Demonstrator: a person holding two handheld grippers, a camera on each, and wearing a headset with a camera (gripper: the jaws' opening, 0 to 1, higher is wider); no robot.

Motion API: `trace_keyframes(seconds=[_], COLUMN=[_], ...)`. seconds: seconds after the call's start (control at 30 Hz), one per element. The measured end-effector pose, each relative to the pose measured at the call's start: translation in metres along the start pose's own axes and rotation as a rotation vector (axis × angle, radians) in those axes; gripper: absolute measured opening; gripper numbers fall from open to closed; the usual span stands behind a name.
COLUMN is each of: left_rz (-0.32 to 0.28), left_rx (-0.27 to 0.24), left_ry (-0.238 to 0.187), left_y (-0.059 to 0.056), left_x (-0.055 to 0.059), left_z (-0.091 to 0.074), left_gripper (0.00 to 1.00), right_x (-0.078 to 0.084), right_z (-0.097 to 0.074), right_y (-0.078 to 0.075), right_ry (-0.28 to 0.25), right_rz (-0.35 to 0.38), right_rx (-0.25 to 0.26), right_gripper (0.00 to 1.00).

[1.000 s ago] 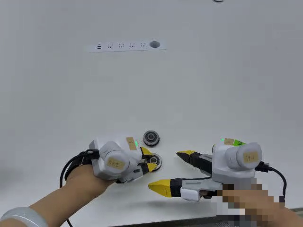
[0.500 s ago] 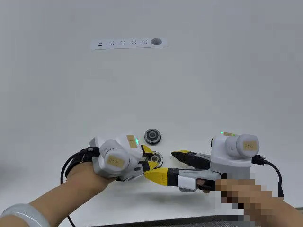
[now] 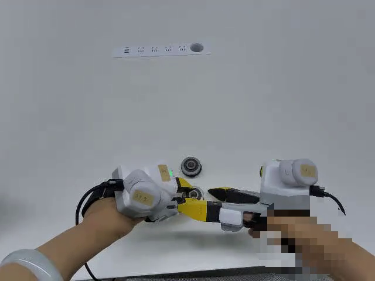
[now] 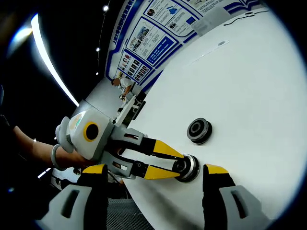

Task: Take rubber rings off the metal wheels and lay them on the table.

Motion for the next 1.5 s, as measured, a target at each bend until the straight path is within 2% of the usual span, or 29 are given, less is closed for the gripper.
trace_keyframes(seconds=[0.73, 1.5], left_rz=[-0.011, -0.016], left_rx=[0.005, 0.003], left_ry=[-0.010, -0.009], left_y=[0.0004, 0.0009], left_x=[0.0009, 0.0032], left_z=[-0.0002, 0.0005], left_gripper=[0.13, 0.13], right_x=[0.0009, 0.0039], right_z=[0.0077, -0.0008], right_y=[0.0004, 0.0047], right_ry=[0.104, 0.109], right_rz=[0.024, 0.030], right_rx=[-0.020, -0.035], right_gripper=[0.80, 0.79])
Point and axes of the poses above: the centre of the closed fingertips' face, and the gripper's own axes: z roughly forward along the fingers, y roughly to its left, x roughly out of its underside, the point moved 3 cm from there along -z, roughly backward along the fingers, and after that the axes turned 13 degrees about z, right-handed, at the moved point
